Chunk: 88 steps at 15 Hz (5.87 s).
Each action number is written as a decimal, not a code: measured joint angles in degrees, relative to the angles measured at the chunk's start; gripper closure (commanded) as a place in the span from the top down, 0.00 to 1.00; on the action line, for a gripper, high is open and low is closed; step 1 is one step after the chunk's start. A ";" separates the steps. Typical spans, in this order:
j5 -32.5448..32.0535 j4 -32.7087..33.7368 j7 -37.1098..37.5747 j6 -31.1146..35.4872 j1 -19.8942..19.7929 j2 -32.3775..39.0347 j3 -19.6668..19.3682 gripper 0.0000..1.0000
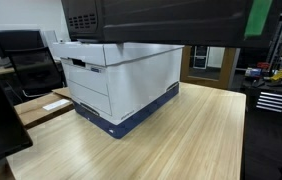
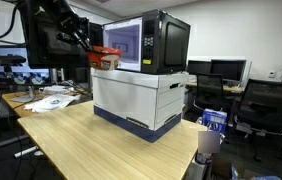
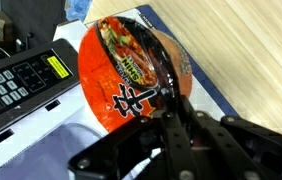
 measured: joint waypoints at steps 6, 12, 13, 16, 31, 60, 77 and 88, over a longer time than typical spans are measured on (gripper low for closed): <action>7.78 0.00 -11.11 3.42 0.28 -1.00 0.02 0.05; 11.06 1.76 -19.32 7.97 1.31 -7.33 0.16 0.05; 11.76 2.40 -20.99 8.34 1.63 -8.66 0.24 0.05; 15.27 4.58 -27.04 9.14 2.22 -12.49 0.83 0.05; 53.88 15.18 -65.72 10.05 -14.00 -22.30 18.16 0.05; 77.08 17.42 -62.35 -3.24 -39.86 -17.77 34.65 1.00; 71.18 9.25 -33.69 -5.91 -38.99 5.35 27.47 1.00; 39.79 9.08 -14.31 -9.89 -41.12 13.58 22.62 1.00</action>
